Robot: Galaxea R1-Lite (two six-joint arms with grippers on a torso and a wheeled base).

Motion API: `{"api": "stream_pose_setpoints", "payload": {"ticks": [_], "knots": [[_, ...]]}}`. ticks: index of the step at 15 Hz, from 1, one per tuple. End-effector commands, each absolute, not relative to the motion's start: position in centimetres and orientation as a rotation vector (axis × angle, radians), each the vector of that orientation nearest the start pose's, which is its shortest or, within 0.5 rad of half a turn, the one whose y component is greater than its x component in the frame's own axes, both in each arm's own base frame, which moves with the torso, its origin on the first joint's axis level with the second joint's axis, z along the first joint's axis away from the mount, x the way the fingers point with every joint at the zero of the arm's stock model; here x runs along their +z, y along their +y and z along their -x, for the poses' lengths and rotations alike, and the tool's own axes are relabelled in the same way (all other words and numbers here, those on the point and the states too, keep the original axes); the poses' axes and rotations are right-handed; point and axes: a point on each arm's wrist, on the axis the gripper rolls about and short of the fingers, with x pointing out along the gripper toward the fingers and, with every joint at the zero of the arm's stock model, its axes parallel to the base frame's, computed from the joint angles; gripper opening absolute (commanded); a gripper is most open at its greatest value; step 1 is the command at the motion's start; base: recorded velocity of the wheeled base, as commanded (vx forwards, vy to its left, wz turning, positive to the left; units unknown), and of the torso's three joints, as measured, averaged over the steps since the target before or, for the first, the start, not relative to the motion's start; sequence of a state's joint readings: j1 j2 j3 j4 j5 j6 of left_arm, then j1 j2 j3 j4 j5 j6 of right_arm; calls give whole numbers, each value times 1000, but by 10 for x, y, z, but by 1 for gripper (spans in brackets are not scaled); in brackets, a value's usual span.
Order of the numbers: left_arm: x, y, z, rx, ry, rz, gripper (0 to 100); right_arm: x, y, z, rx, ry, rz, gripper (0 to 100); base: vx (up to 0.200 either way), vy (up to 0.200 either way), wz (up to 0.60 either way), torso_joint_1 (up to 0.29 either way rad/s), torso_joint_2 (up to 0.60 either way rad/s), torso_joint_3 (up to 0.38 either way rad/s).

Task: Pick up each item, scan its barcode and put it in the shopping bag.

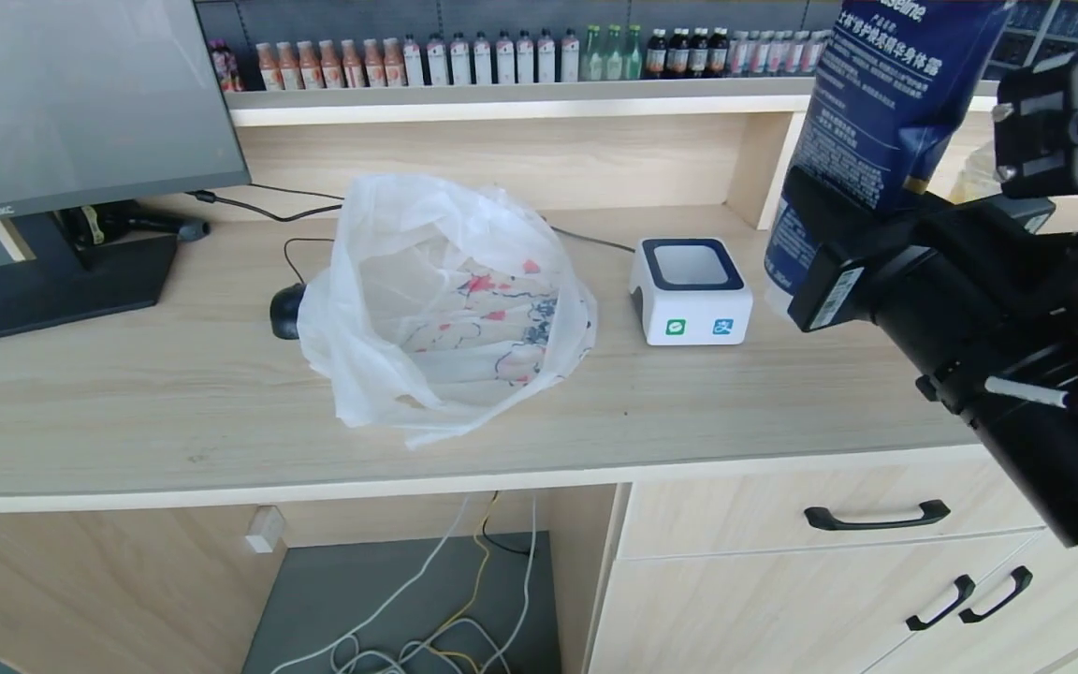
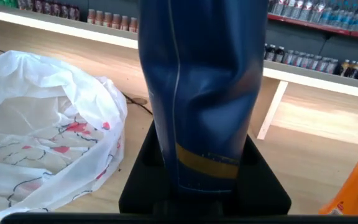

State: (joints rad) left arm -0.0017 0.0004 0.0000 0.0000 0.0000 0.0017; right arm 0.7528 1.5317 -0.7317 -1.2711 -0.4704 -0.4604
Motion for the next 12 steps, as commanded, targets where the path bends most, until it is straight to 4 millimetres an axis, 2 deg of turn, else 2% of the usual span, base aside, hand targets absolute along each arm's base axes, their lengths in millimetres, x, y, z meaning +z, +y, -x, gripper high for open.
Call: {"api": "stream_pose_setpoints", "payload": {"ticks": [1,5,7,9,12], "knots": [[75,0,23,-2,0,-2,0,291,172,-207,167,-480,199,0,0,0,0,0,0,0],[75,0,23,-2,0,-2,0,309,168,-223,224,-521,350,0,0,0,0,0,0,0],[75,0,23,-2,0,-2,0,312,162,-230,276,-531,413,0,0,0,0,0,0,0],[75,0,23,-2,0,-2,0,311,146,-247,335,-565,497,0,0,0,0,0,0,0],[75,0,23,-2,0,-2,0,320,131,-258,389,-587,562,0,0,0,0,0,0,0]]}}
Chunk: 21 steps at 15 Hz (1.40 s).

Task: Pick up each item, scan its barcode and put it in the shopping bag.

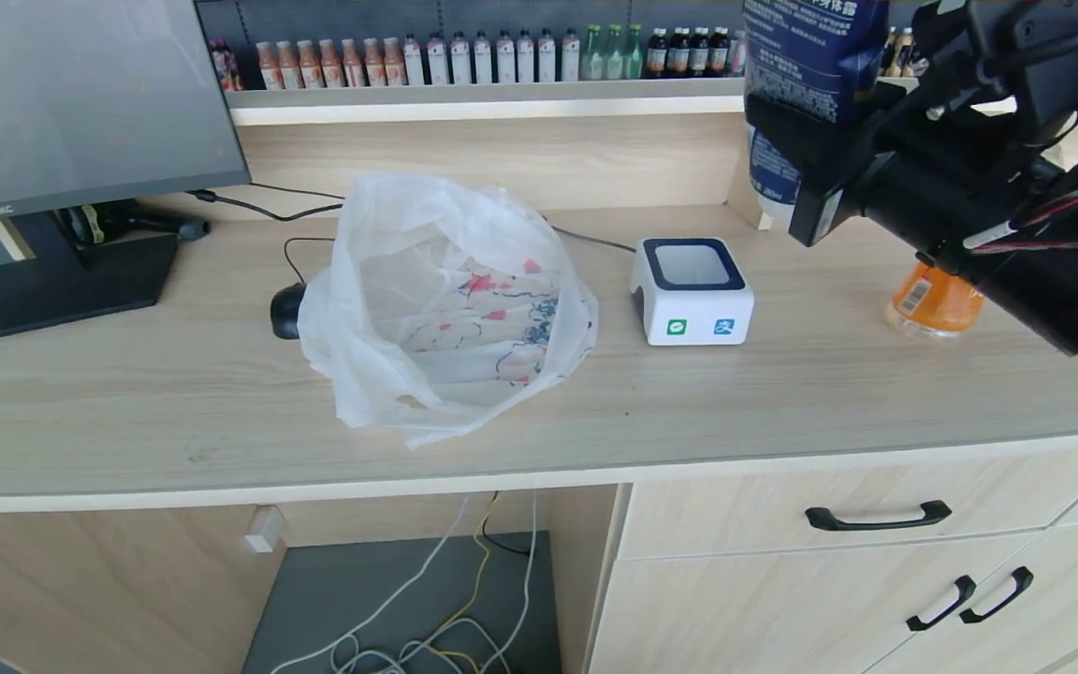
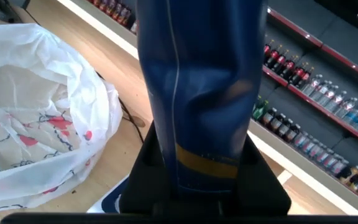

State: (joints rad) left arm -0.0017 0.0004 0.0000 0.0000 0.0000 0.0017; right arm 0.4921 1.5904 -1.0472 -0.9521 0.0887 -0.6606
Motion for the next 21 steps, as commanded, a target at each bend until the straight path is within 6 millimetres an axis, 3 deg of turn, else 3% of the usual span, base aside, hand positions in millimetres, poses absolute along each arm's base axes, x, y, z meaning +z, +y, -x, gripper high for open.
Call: {"api": "stream_pose_setpoints", "payload": {"ticks": [1,3,7,11,17,21], "knots": [[75,0,23,-2,0,-2,0,321,129,-259,426,-602,608,0,0,0,0,0,0,0],[75,0,23,-2,0,-2,0,318,132,-262,503,-612,676,0,0,0,0,0,0,0],[75,0,23,-2,0,-2,0,311,143,-291,622,-667,746,0,0,0,0,0,0,0],[75,0,23,-2,0,-2,0,301,138,-316,696,-747,888,0,0,0,0,0,0,0],[75,0,23,-2,0,-2,0,291,144,-329,781,-843,992,0,0,0,0,0,0,0],[75,0,23,-2,2,-2,0,289,131,-341,761,-841,1024,0,0,0,0,0,0,0]]}}
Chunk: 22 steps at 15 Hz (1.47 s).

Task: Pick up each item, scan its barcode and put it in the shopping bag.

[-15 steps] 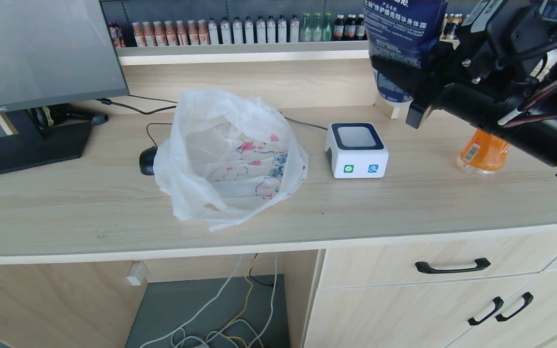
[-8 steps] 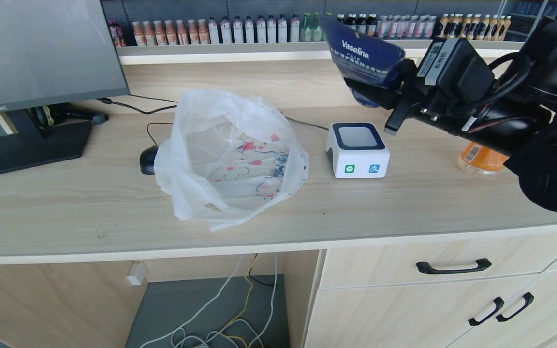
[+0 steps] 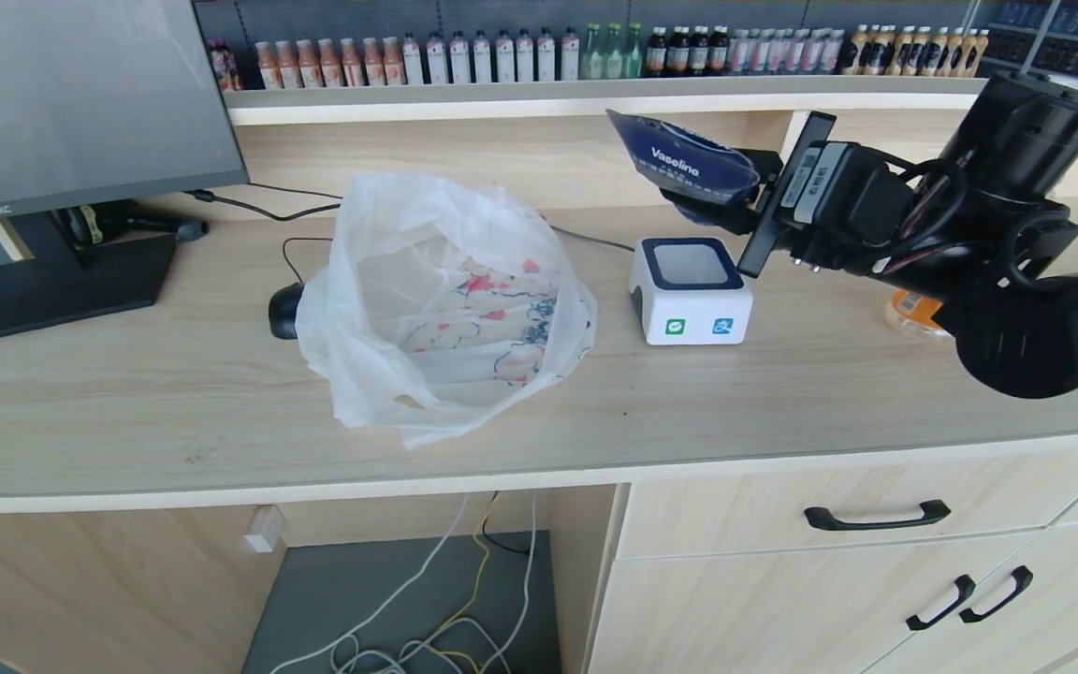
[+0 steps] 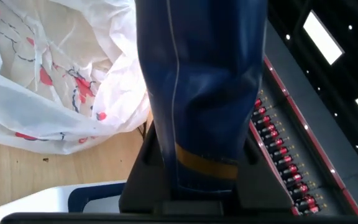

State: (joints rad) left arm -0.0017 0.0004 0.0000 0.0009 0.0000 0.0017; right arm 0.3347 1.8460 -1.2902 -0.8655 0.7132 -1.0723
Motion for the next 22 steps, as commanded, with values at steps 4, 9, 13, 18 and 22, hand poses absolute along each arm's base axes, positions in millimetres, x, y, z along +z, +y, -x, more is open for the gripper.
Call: {"api": "stream_pose_setpoints", "payload": {"ticks": [4,9,13,18,22], "knots": [[75,0,23,-2,0,-2,0,282,128,-344,782,-844,1047,0,0,0,0,0,0,0],[75,0,23,-2,0,-2,0,264,115,-351,805,-795,1064,0,0,0,0,0,0,0],[75,0,23,-2,0,-2,0,252,108,-364,806,-759,1067,0,0,0,0,0,0,0],[75,0,23,-2,0,-2,0,249,110,-370,807,-760,1069,0,0,0,0,0,0,0],[75,0,23,-2,0,-2,0,247,114,-371,821,-766,1069,0,0,0,0,0,0,0]]}}
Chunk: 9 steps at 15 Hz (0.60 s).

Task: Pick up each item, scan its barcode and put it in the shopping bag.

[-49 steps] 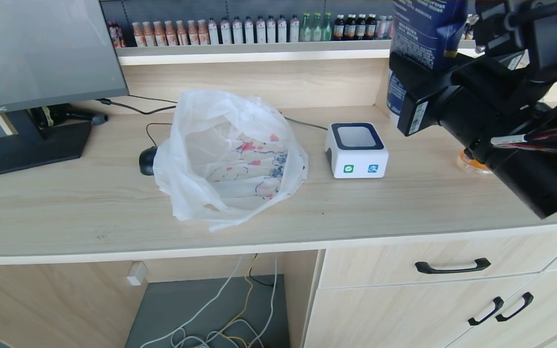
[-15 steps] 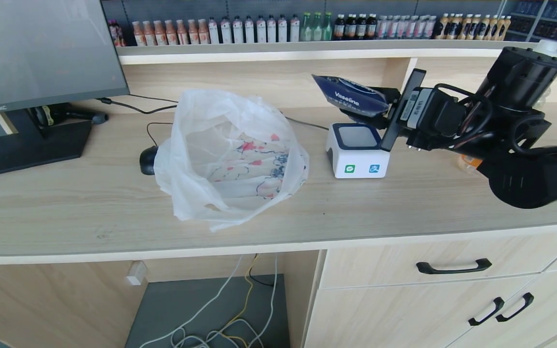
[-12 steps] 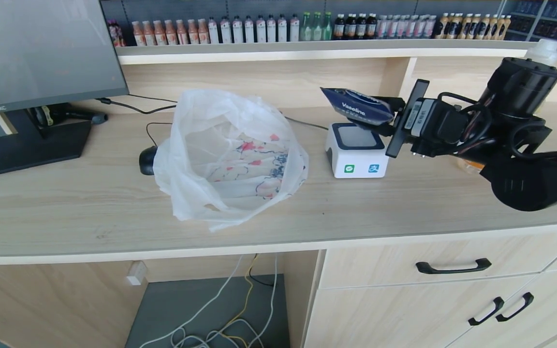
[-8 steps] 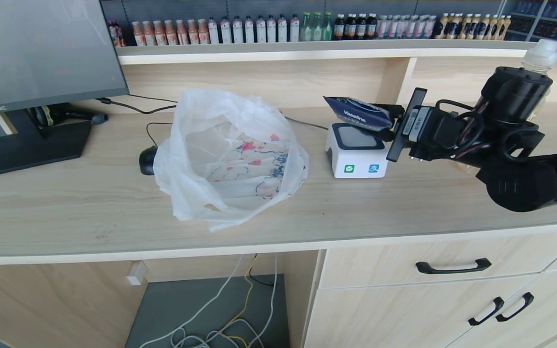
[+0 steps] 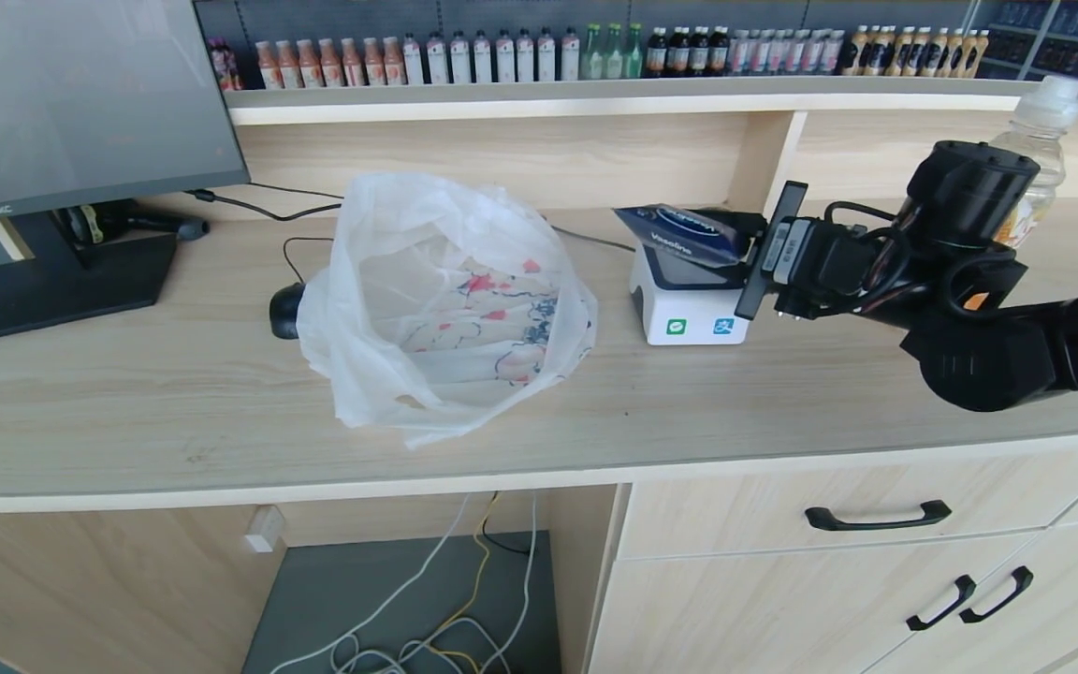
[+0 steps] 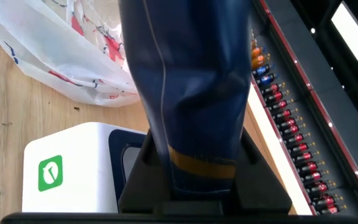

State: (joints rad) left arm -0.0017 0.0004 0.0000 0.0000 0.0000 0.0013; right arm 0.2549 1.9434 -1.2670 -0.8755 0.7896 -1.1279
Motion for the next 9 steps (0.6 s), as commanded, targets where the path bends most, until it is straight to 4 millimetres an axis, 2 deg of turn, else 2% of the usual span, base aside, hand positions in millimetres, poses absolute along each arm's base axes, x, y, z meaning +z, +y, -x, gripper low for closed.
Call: {"api": "stream_pose_setpoints", "payload": {"ticks": [1,9], "knots": [[75,0,23,-2,0,-2,0,247,114,-371,821,-766,1069,0,0,0,0,0,0,0],[75,0,23,-2,0,-2,0,241,115,-373,830,-751,1067,0,0,0,0,0,0,0]]}}
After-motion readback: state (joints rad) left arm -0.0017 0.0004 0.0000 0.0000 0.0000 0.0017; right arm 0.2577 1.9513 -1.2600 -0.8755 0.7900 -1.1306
